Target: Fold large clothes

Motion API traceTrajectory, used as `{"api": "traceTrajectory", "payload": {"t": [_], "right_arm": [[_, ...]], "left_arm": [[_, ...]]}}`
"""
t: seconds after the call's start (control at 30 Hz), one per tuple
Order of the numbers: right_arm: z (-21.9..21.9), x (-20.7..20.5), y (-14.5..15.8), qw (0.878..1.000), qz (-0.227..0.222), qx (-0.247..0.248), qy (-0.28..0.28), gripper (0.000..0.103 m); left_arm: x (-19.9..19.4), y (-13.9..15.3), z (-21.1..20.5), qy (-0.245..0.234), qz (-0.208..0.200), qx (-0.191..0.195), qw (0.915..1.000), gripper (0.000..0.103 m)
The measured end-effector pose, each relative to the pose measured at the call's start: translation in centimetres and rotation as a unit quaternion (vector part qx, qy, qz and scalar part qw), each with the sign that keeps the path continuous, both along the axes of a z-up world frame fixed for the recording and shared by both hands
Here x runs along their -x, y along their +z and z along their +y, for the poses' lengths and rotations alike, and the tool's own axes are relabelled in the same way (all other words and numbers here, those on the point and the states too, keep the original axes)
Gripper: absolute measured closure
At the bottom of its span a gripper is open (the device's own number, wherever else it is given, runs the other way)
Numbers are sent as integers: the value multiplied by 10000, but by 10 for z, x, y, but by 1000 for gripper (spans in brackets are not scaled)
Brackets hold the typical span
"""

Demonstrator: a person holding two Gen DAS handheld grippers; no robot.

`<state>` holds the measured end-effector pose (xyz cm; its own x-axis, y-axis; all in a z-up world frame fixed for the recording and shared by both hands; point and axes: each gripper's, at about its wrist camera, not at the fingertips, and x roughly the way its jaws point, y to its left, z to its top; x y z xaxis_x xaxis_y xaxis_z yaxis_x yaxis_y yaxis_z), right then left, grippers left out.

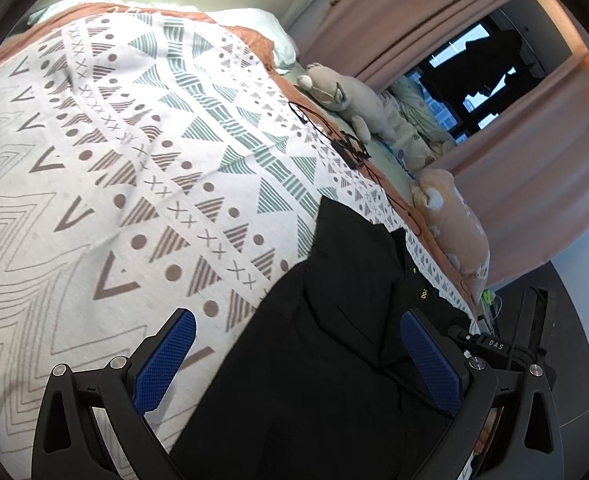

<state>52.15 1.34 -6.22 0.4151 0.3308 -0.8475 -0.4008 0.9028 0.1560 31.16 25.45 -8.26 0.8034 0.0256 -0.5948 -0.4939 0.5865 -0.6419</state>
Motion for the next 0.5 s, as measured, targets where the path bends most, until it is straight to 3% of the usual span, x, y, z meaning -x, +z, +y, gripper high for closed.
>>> {"api": "traceTrajectory", "payload": {"t": [0.1,0.17,0.2,0.23,0.3,0.4,0.5], "right_arm": [[36,11,4,9996,-117,107,233,92],[56,19,9,9988,-49,-257,420,89],[60,22,12,9974,2,-510,504,81],[64,27,15,9949,92,-810,600,63],[67,35,22,9933,67,-965,625,39],[57,44,29,9942,-162,-845,639,38],[22,46,28,9953,-225,-895,308,38]], "left_arm": [[5,-1,8,75,-32,65,9999,1],[8,-1,12,125,-20,67,9999,1],[9,-1,12,141,-4,47,9999,1],[9,-1,12,155,27,11,9999,1],[9,0,12,152,52,-44,9999,1],[7,0,11,115,24,-25,9999,1],[1,1,6,60,20,-51,10000,1]]}}
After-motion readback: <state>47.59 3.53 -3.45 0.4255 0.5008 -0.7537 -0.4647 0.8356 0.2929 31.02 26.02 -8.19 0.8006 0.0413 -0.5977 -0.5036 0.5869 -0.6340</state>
